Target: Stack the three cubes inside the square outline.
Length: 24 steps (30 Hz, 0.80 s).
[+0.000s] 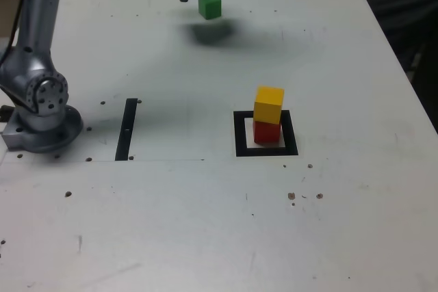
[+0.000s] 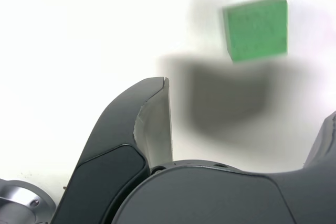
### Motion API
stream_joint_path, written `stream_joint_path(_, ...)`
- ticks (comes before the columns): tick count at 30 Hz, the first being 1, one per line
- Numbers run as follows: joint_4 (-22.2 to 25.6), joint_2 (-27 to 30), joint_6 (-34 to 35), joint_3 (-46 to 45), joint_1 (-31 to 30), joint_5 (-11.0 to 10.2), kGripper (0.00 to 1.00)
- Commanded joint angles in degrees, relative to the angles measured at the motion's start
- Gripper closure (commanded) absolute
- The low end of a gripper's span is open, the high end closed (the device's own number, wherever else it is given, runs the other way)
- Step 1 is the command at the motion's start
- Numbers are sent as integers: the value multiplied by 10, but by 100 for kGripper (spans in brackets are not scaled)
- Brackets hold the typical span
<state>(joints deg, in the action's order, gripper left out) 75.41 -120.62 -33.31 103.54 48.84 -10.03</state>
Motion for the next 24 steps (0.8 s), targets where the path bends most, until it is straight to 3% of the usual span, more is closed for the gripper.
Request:
stream_joint_path(1, 8, -14, -4, 14, 4, -1, 1)
stream_joint_path(12, 34, -77, -18, 79, 21, 4, 2)
stream_joint_path(24, 94, -143, -29, 165, 28, 13, 8)
